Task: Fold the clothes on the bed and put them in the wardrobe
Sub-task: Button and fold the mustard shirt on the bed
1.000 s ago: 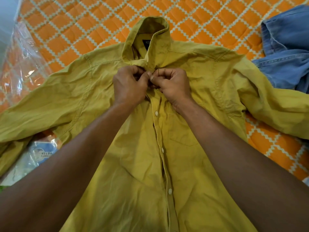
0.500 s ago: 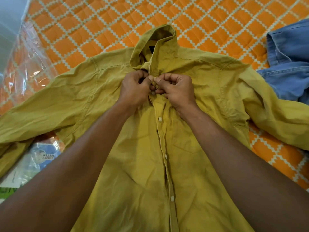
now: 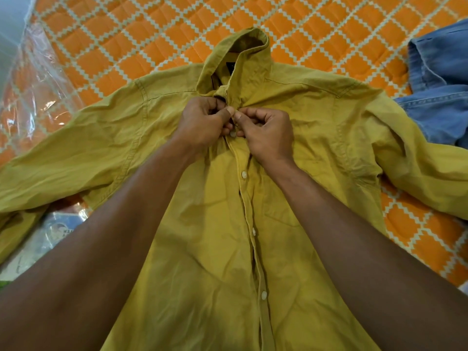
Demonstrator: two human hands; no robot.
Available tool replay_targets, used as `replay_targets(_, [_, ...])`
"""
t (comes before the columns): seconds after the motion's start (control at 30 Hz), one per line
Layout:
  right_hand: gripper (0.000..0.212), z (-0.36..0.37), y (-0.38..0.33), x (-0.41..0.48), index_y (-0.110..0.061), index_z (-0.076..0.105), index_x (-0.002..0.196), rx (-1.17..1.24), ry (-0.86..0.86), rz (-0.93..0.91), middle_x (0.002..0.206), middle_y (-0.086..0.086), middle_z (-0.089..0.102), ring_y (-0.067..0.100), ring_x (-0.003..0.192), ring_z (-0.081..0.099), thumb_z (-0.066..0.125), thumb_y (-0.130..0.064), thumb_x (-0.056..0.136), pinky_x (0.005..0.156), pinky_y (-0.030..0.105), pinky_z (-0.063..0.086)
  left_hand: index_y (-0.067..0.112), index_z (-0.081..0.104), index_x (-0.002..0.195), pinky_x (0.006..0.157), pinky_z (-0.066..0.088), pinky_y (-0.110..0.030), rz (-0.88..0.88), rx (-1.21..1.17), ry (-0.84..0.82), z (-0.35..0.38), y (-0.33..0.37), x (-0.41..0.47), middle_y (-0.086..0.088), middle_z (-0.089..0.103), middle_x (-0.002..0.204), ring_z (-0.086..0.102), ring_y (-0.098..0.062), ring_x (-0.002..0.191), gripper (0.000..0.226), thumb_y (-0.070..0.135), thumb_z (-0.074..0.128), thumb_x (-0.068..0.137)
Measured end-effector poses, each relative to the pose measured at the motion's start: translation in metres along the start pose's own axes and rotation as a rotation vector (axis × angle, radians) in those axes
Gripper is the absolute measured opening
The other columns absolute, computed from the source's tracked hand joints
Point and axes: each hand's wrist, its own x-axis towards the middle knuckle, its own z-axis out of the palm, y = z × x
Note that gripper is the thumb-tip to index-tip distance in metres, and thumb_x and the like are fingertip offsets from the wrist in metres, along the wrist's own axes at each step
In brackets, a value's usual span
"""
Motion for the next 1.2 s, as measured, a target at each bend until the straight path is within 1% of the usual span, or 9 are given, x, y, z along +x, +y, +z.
replay_targets(0.13, [0.023, 0.005, 0.003, 0.001, -0.012, 0.075, 0.07, -0.168, 0.046, -0.076, 0.06, -0.001, 0.07, 0.018, 0.055, 0.069, 0.074, -0.025, 0.089, 0.054, 0.044, 0.057, 0.013, 0.068, 0.08, 0.061, 0.056, -0.018, -0.011, 0.035, -0.015, -0.001, 0.004, 0.002, -0.002, 0.066, 0.07, 0.062, -0.005, 0.059, 0.018, 0.018, 0.066, 0.097])
replay_targets(0.37, [0.047, 0.015, -0.013, 0.006, -0.023, 0.048, 0.049, -0.477, 0.061, -0.073, 0.045, -0.01, 0.047, 0.008, 0.042, 0.044, 0.064, -0.037, 0.091, 0.044, 0.027, 0.028, 0.015, 0.07, 0.081, 0.068, 0.06, -0.042, 0.103, 0.303, 0.176, 0.008, 0.003, 0.006, 0.001, 0.068, 0.074, 0.066, -0.018, 0.07, 0.017, 0.021, 0.06, 0.094])
replay_targets(0.57, [0.01, -0.024, -0.026, 0.003, -0.025, 0.075, 0.081, -0.326, 0.12, -0.139, 0.068, -0.014, 0.069, 0.003, 0.064, 0.066, 0.066, -0.024, 0.087, 0.06, 0.026, 0.053, 0.017, 0.069, 0.106, 0.079, 0.046, -0.032, 0.354, 0.492, 0.371, -0.03, 0.006, 0.007, 0.001, 0.062, 0.097, 0.06, -0.021, 0.096, 0.022, 0.031, 0.057, 0.093])
replay_targets(0.7, [0.039, -0.096, -0.025, 0.023, -0.021, 0.07, 0.122, -0.729, 0.22, -0.364, 0.117, 0.002, 0.069, 0.026, 0.109, 0.062, 0.063, -0.03, 0.085, 0.094, 0.036, 0.046, 0.022, 0.049, 0.141, 0.107, 0.038, -0.047, 0.165, 0.745, 0.241, -0.095, -0.01, 0.014, -0.01, 0.05, 0.137, 0.043, -0.033, 0.129, 0.063, 0.051, 0.068, 0.088])
replay_targets(0.8, [0.069, -0.132, -0.031, 0.057, -0.027, 0.043, 0.149, -1.07, 0.011, -0.057, 0.144, 0.012, 0.048, 0.037, 0.133, 0.043, 0.062, -0.055, 0.089, 0.105, 0.051, 0.035, 0.024, 0.046, 0.144, 0.104, 0.036, -0.054, 0.108, 1.075, 0.085, -0.118, -0.008, 0.019, -0.011, 0.048, 0.142, 0.042, -0.037, 0.131, 0.071, 0.06, 0.066, 0.087])
replay_targets(0.93, [0.038, -0.138, -0.042, 0.089, -0.021, 0.058, 0.113, -1.075, -0.264, -0.006, 0.119, 0.017, 0.063, 0.039, 0.114, 0.057, 0.056, -0.054, 0.094, 0.09, 0.046, 0.046, 0.018, 0.053, 0.128, 0.088, 0.048, -0.044, -0.005, 1.156, 0.0, -0.121, 0.009, 0.036, -0.016, 0.057, 0.129, 0.057, -0.038, 0.116, 0.043, 0.044, 0.062, 0.095])
replay_targets(1.03, [0.029, -0.135, -0.058, 0.092, -0.016, 0.06, 0.121, -1.009, -0.439, -0.11, 0.124, 0.016, 0.065, 0.037, 0.116, 0.058, 0.057, -0.037, 0.101, 0.087, 0.041, 0.042, 0.02, 0.058, 0.107, 0.071, 0.047, -0.037, 0.09, 1.226, 0.01, -0.128, 0.016, 0.037, -0.014, 0.061, 0.119, 0.062, -0.037, 0.104, 0.011, 0.021, 0.054, 0.096])
replay_targets(1.13, [0.034, -0.143, -0.079, 0.115, -0.018, 0.063, 0.127, -1.07, -0.341, -0.173, 0.13, 0.016, 0.065, 0.038, 0.119, 0.058, 0.058, -0.038, 0.1, 0.092, 0.042, 0.044, 0.024, 0.059, 0.104, 0.074, 0.048, -0.045, 0.155, 1.2, 0.23, -0.16, 0.037, 0.045, -0.016, 0.06, 0.116, 0.062, -0.043, 0.103, 0.013, 0.02, 0.056, 0.092])
replay_targets(1.2, [0.032, -0.14, -0.097, 0.145, -0.017, 0.066, 0.116, -1.142, -0.182, -0.259, 0.121, 0.02, 0.067, 0.042, 0.112, 0.06, 0.053, -0.041, 0.099, 0.088, 0.046, 0.048, 0.022, 0.061, 0.113, 0.082, 0.047, -0.052, 0.16, 1.177, 0.413, -0.185, 0.054, 0.06, -0.021, 0.057, 0.118, 0.059, -0.048, 0.108, 0.022, 0.019, 0.057, 0.092])
